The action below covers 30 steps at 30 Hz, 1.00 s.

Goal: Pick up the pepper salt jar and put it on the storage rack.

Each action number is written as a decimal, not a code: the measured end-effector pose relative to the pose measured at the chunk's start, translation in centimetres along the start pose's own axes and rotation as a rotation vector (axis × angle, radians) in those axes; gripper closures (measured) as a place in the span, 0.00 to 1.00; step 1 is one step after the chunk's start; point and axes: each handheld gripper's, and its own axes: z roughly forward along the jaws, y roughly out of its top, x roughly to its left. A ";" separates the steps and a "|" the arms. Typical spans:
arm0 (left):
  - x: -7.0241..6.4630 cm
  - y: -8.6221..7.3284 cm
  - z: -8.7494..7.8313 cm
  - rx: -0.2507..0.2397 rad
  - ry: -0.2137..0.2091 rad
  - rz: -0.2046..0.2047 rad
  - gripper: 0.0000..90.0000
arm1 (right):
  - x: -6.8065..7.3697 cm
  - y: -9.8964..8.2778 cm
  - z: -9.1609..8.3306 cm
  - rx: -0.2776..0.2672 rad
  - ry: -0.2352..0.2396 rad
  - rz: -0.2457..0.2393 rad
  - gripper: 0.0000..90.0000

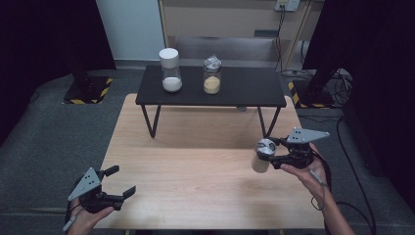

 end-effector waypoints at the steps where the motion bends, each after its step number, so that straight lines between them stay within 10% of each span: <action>1: 0.0 0.0 0.0 -0.001 0.000 -0.001 0.01 | -0.1 0.3 0.1 -0.002 0.003 0.004 0.39; 30: 0.1 -0.1 0.0 -0.003 -0.004 -0.007 0.01 | -1.8 10.4 0.9 0.001 -0.026 0.021 0.39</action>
